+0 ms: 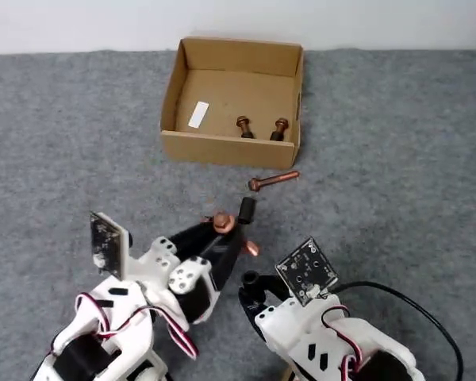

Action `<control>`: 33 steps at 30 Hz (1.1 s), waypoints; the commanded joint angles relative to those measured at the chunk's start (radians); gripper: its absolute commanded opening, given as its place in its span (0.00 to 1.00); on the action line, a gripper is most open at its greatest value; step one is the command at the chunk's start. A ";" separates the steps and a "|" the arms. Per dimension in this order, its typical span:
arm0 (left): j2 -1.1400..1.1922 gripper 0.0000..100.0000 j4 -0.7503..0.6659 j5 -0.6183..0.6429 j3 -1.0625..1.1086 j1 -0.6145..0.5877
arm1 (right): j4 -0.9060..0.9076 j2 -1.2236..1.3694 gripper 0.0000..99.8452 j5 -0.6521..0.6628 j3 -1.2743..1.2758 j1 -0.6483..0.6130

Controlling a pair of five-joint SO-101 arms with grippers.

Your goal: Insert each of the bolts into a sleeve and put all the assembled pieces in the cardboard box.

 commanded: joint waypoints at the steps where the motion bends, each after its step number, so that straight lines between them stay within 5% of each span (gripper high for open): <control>1: -0.017 0.00 0.020 0.008 -0.031 0.014 | -0.035 -0.005 0.01 0.014 -0.011 -0.004; 33: -0.009 0.00 0.176 0.009 -0.156 0.018 | -0.102 -0.004 0.01 0.057 0.011 0.041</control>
